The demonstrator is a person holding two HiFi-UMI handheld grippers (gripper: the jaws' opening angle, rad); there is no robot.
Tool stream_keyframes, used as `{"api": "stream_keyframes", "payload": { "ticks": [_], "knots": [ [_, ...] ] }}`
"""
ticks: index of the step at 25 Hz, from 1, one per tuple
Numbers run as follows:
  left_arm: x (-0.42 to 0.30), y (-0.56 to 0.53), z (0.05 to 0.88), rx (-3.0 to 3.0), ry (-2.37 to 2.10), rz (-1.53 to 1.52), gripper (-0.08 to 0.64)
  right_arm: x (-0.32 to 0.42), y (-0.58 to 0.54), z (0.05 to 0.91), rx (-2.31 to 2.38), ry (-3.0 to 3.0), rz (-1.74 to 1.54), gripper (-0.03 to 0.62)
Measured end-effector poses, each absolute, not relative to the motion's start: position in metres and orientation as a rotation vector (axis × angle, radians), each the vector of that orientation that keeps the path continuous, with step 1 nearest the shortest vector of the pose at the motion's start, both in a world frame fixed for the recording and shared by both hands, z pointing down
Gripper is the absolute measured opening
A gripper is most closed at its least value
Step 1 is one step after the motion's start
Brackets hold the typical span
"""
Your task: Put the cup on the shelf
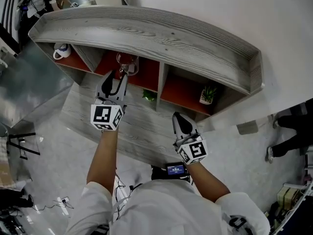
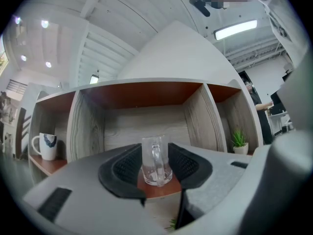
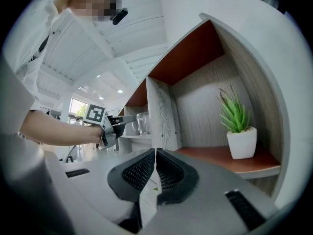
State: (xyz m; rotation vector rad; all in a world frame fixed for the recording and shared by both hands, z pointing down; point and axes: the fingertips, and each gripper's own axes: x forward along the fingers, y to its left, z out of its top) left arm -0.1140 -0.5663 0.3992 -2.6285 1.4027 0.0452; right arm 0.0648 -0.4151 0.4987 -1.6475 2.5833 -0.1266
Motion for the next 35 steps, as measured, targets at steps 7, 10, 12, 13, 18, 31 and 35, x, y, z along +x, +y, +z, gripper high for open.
{"api": "stream_keyframes", "payload": {
  "ticks": [7,10,12,13,18,31,35],
  "knots": [
    [-0.132,-0.536,0.366,-2.544,1.437,0.11,0.176,0.066,-0.401,0.488,-1.632,2.58,-0.094,0.035],
    [-0.139,-0.515,0.353,-2.522,1.445,0.132,0.143,0.068,-0.393,0.483,-1.626,2.575,-0.077,0.035],
    [-0.146,-0.499,0.348,-2.516,1.45,0.139,0.115,0.068,-0.386,0.479,-1.62,2.574,-0.063,0.035],
    [-0.149,-0.49,0.347,-2.513,1.452,0.141,0.1,0.067,-0.383,0.476,-1.613,2.578,-0.053,0.035],
    [-0.167,-0.442,0.352,-2.506,1.475,0.119,0.039,0.059,-0.366,0.46,-1.574,2.591,0.006,0.035],
    [-0.21,-0.315,0.383,-2.554,1.513,0.059,0.009,0.016,-0.285,0.443,-1.543,2.664,0.079,0.035],
    [-0.224,-0.275,0.397,-2.571,1.533,0.041,0.009,0.01,-0.255,0.443,-1.549,2.677,0.099,0.035]
  ]
}}
